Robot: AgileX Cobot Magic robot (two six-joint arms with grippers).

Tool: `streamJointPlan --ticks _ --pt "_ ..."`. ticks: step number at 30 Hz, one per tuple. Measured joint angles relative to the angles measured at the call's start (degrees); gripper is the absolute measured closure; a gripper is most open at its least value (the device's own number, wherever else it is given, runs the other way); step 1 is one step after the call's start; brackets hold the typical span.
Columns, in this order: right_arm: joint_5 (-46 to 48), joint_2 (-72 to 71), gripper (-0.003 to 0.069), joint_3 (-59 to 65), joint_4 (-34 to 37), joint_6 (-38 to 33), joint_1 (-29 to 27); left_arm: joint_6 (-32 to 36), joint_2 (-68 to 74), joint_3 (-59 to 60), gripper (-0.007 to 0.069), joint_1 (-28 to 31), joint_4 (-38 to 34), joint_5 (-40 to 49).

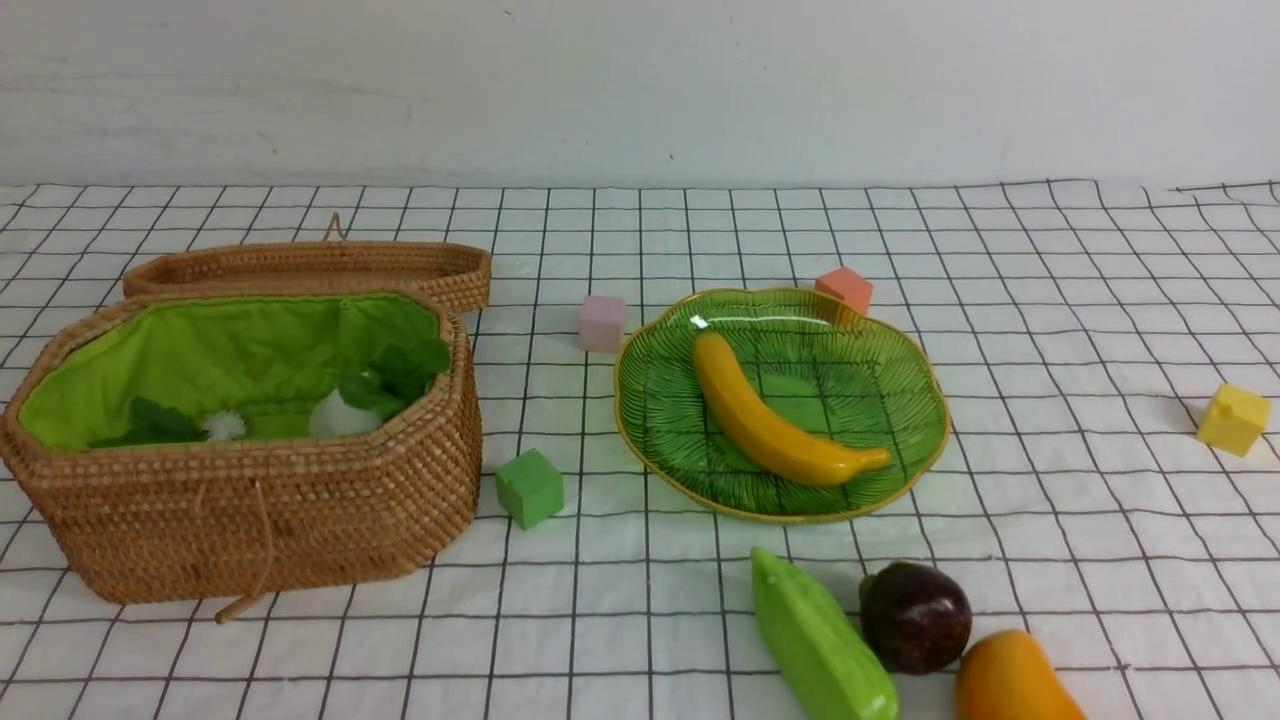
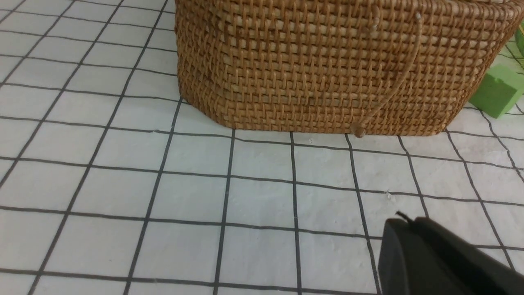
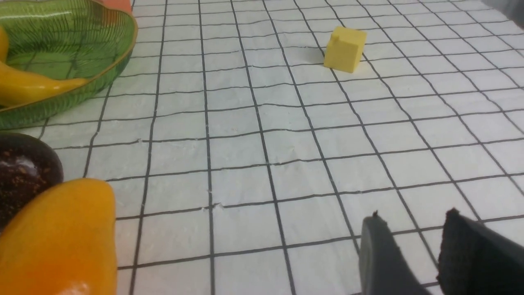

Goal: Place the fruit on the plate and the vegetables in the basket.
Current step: Use the right arm to grab a mango and put it into the right plate

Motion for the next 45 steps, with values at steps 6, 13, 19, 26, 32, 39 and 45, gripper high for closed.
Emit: streamJointPlan --ticks 6,13,19,26,32,39,45 --pt "-1.3 0.0 0.0416 0.4 -8.6 0.0 0.0 0.0 0.0 0.0 0.0638 0.0 0.0 0.0" --pt "-2.9 0.0 0.0416 0.6 -15.4 0.0 0.0 0.0 0.0 0.0 0.0638 0.0 0.1 0.0" --pt "-3.4 0.0 0.0416 0.6 -16.1 0.0 0.0 0.0 0.0 0.0 0.0637 0.0 0.1 0.0" --pt "-8.5 0.0 0.0416 0.6 -17.9 1.9 0.0 0.0 0.0 0.0 0.0635 0.0 0.1 0.0" --pt "-38.3 0.0 0.0414 0.6 -12.1 17.8 0.0 0.0 0.0 0.0 0.0634 0.0 0.1 0.1" --pt "-31.0 2.2 0.0414 -17.9 -6.0 32.9 0.0 0.0 0.0 0.0 0.0634 0.0 0.1 0.1" --pt "-8.3 16.5 0.0414 -37.9 -7.9 30.5 0.0 0.0 0.0 0.0 0.0629 0.0 0.1 0.1"
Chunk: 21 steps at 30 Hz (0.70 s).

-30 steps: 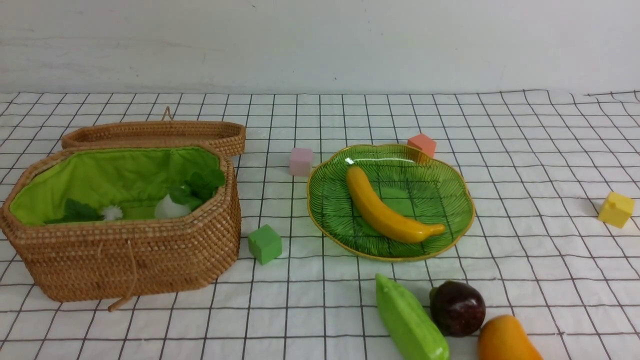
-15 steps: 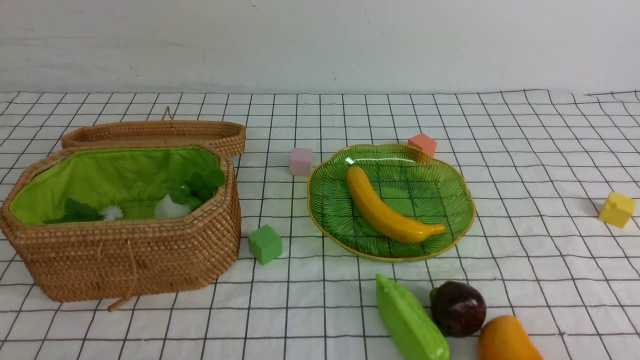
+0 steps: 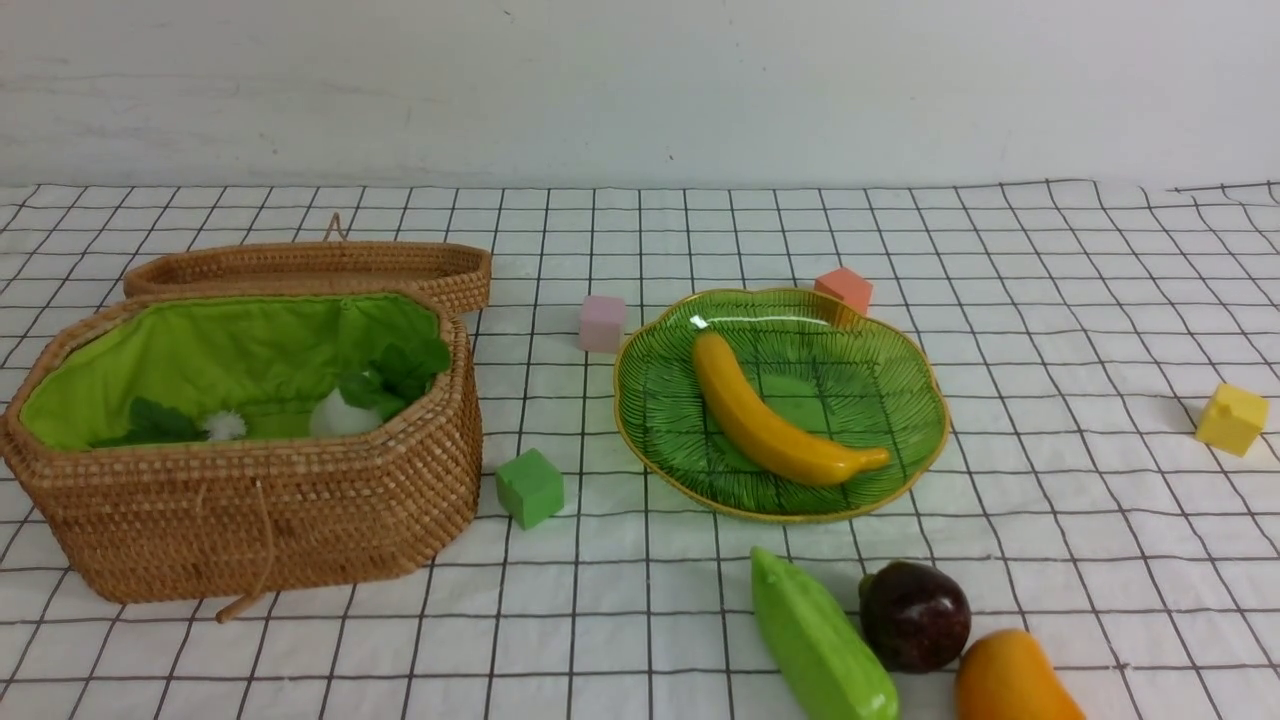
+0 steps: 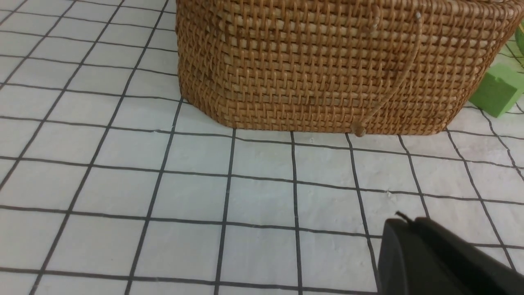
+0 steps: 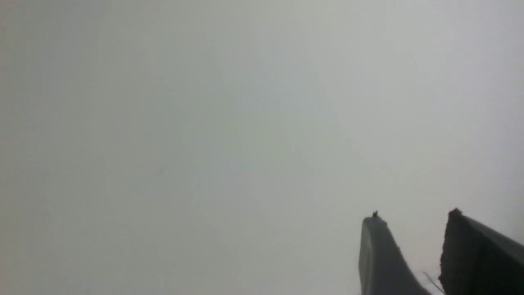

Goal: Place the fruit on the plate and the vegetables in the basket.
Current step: Use the right arm to grab a mango and put it into the right plate

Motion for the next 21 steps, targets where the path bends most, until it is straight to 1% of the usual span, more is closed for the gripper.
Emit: streamJointPlan --ticks 2,3,4,5,6,8,9,11,12,14,15,16,17,19,21 --pt "14.5 11.0 0.0414 -6.7 -0.2 -1.8 0.0 0.0 0.0 0.0 0.0627 0.0 0.0 0.0" --pt "18.4 13.8 0.0414 -7.7 -0.2 -2.0 0.0 0.0 0.0 0.0 0.0626 0.0 0.0 0.0" --pt "18.4 14.4 0.0414 -7.8 -0.2 -2.0 0.0 0.0 0.0 0.0 0.0626 0.0 0.0 0.0" --pt "23.2 19.5 0.0414 -8.6 0.0 -2.1 0.0 0.0 0.0 0.0 0.0627 0.0 0.0 0.0" --pt "24.1 20.1 0.0414 -8.6 0.3 -2.1 0.0 0.0 0.0 0.0 0.0627 0.0 0.0 0.0" --pt "27.6 25.6 0.0414 -8.7 2.4 -3.0 0.1 0.0 0.0 0.0 0.0627 0.0 0.0 0.0" --pt "30.0 28.9 0.0414 -8.7 5.3 -5.0 0.8 0.0 0.0 0.0 0.0625 0.0 0.0 0.0" --pt "31.5 33.2 0.0414 -8.7 10.3 -10.5 3.2 0.0 0.0 0.0 0.0624 0.0 0.0 0.0" --pt "31.5 33.5 0.0414 -8.7 10.3 -11.1 3.5 0.0 0.0 0.0 0.0624 0.0 0.0 0.0" --pt "31.8 37.4 0.0414 -8.7 17.3 -19.6 7.9 0.0 0.0 0.0 0.0623 0.0 0.0 0.0" --pt "31.8 37.7 0.0414 -8.7 18.4 -20.3 8.3 0.0 0.0 0.0 0.0623 0.0 0.0 0.0" --pt "31.9 40.3 0.0413 -8.7 23.3 -26.2 11.5 0.0 0.0 0.0 0.0623 0.0 0.0 0.0" --pt "32.1 42.0 0.0412 -8.8 26.2 -29.1 13.2 0.0 0.0 0.0 0.0623 0.0 0.0 0.0" --pt "33.0 45.8 0.0399 -8.8 31.1 -34.0 16.1 0.0 0.0 0.0 0.0623 0.0 0.0 0.0" --pt "33.4 49.3 0.0374 -8.9 33.9 -36.4 17.6 0.0 0.0 0.0 0.0623 0.0 0.0 0.0"
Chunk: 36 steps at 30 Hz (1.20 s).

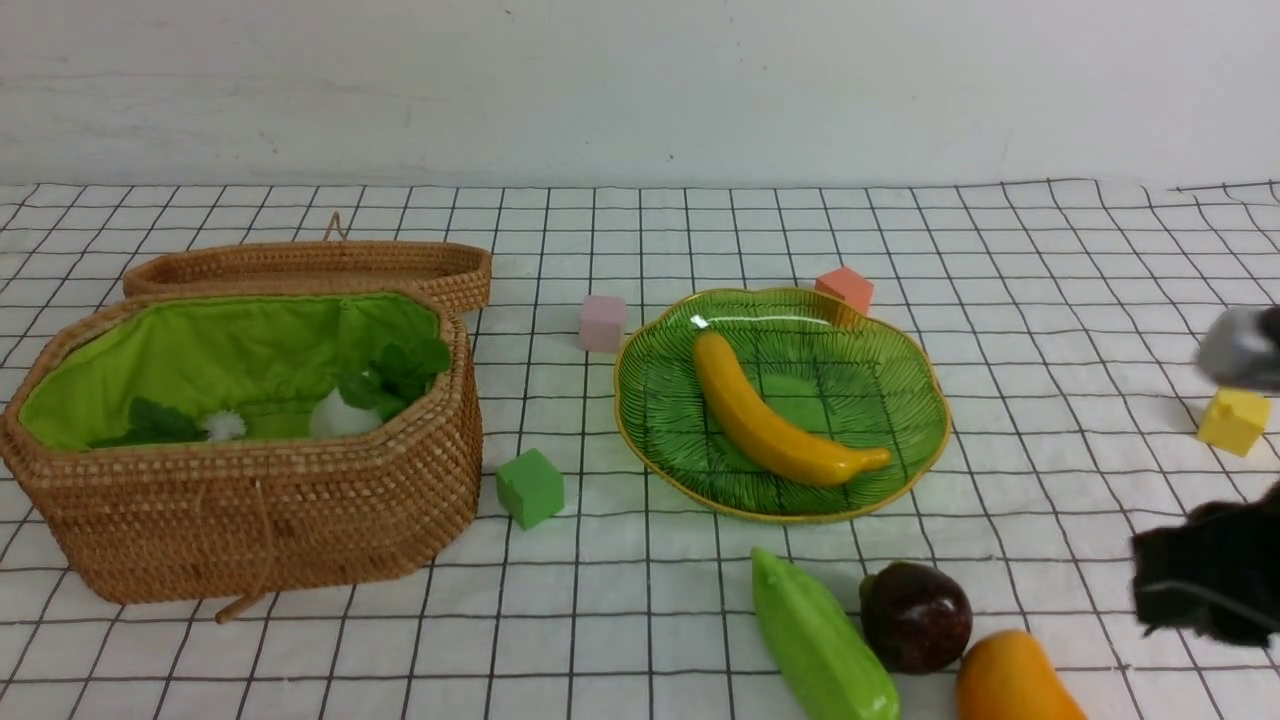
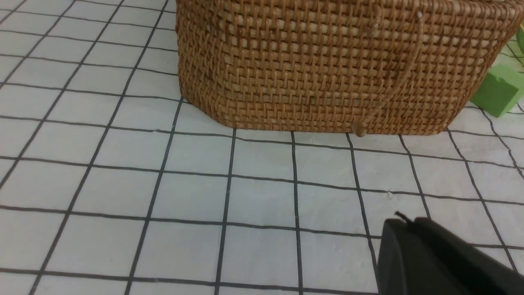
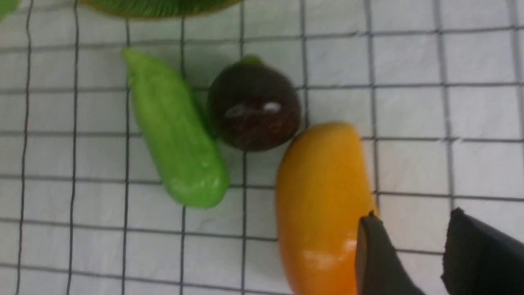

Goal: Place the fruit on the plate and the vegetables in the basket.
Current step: Use the right arm to grab a mango and put it into the right plate

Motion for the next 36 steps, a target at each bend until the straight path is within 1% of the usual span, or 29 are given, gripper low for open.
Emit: streamJointPlan --ticks 3,4,6,7,8,10,11,12,15,17,18,20,26,28,30,32,34,36 --pt "-0.3 6.9 0.0299 0.0 2.4 -1.5 1.0 0.0 0.0 0.0 0.0623 0.0 0.0 0.0" --pt "-0.4 6.9 0.0292 0.0 2.5 -1.5 1.0 0.0 0.0 0.0 0.0623 0.0 0.0 0.0" --pt "-0.9 11.8 0.0211 0.0 2.8 -1.7 1.2 0.0 0.0 0.0 0.0623 0.0 0.0 0.0" --pt "-1.3 14.9 0.0139 0.0 2.8 -1.7 1.2 0.0 0.0 0.0 0.0623 0.0 0.0 0.0" --pt "-1.6 16.7 0.0092 0.0 2.8 -1.7 1.2 0.0 0.0 0.0 0.0623 0.0 0.0 0.0" --pt "-2.4 19.8 0.0022 -0.1 2.9 -1.8 1.2 0.0 0.0 0.0 0.0623 0.0 0.0 0.0" --pt "-2.4 20.1 0.0017 -0.1 3.0 -1.9 1.2 0.0 0.0 0.0 0.0623 0.0 0.0 0.0" --pt "-3.5 22.4 -0.0012 -0.1 3.3 -2.3 1.3 0.0 0.0 0.0 0.0622 0.0 0.0 0.0" --pt "-4.6 25.8 -0.0009 -0.1 3.5 -3.1 1.3 0.0 0.0 0.0 0.0619 0.0 0.0 0.0" --pt "-4.4 26.5 0.0032 -0.1 3.6 -3.2 1.3 0.0 0.0 0.0 0.0617 0.0 0.0 0.0" --pt "-3.9 26.6 0.0077 -0.1 3.7 -3.2 1.3 0.0 0.0 0.0 0.0616 0.0 0.0 0.0" --pt "-2.8 26.2 0.0099 -0.2 3.8 -3.3 1.3 0.0 0.0 0.0 0.0615 0.0 0.0 0.0" --pt "3.4 21.8 0.0098 -2.9 3.3 -3.0 1.3 0.0 0.0 0.0 0.0606 0.0 0.0 0.0" --pt "8.2 18.2 0.0098 -7.8 0.7 -2.5 1.3 0.0 0.0 0.0 0.0606 0.0 0.0 0.0" --pt "10.2 16.9 0.0098 -11.0 -0.2 -2.3 1.3 0.0 0.0 0.0 0.0606 0.0 0.0 0.0" --pt "12.7 15.3 0.0098 -19.1 -1.0 -2.8 1.3 0.0 0.0 0.0 0.0606 0.0 0.0 0.0" --pt "12.9 15.0 0.0098 -25.3 0.8 -4.7 1.3 0.0 0.0 0.0 0.0606 0.0 0.0 0.0" --pt "11.2 15.1 0.0098 -29.8 5.8 -8.0 1.3 0.0 0.0 0.0 0.0606 0.0 0.0 0.0"
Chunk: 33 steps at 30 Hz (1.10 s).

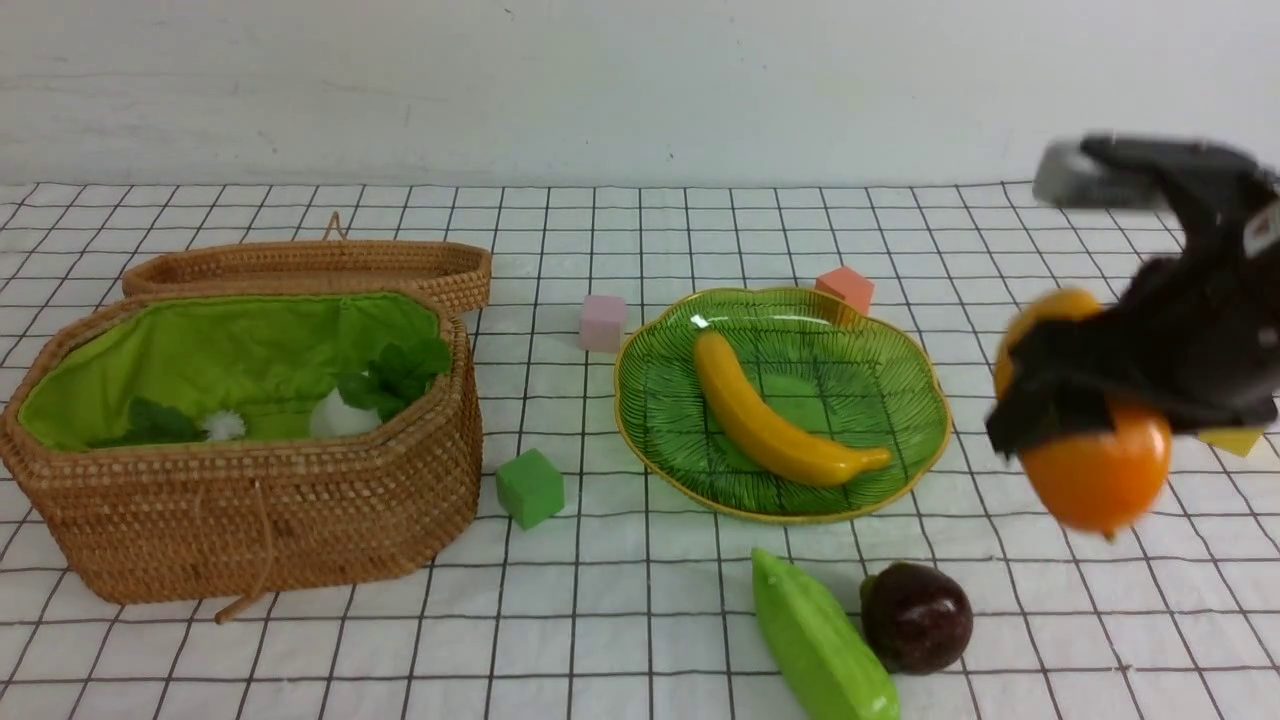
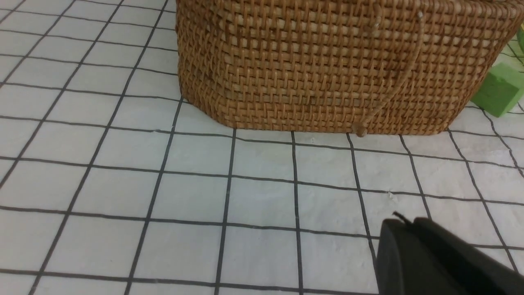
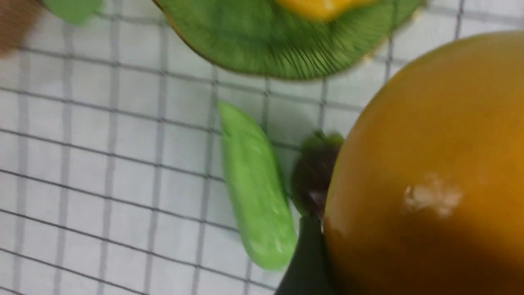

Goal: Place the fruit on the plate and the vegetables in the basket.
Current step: Use the right arm to grab a mango and put it into the right plate

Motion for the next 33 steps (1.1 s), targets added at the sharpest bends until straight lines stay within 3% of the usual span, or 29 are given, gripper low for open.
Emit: streamJointPlan --ticks 2,7,11,21,25,30,33 --pt "-3.1 0.9 0.0098 -3.8 6.9 -6.2 0.1 0.0 0.0 0.0 0.0606 0.0 0.0 0.0" --pt "-6.9 7.5 0.0098 -12.0 21.8 -31.0 2.0 0.0 0.0 0.0 0.0606 0.0 0.0 0.0" --pt "-11.3 15.1 0.0098 -14.5 24.1 -38.3 2.0 0.0 0.0 0.0 0.0606 0.0 0.0 0.0" --pt "-28.0 37.7 0.0098 -14.7 22.0 -35.5 -3.0 0.0 0.0 0.0 0.0606 0.0 0.0 0.0" --pt "-28.1 39.9 0.0093 -14.7 21.8 -34.4 -3.7 0.0 0.0 0.0 0.0606 0.0 0.0 0.0" --pt "-25.9 39.1 -0.0012 -14.7 21.5 -32.0 -4.9 0.0 0.0 0.0 0.0606 0.0 0.0 0.0" --pt "-21.7 36.5 -0.0020 -14.7 21.0 -30.2 -6.6 0.0 0.0 0.0 0.0605 0.0 0.0 0.0"
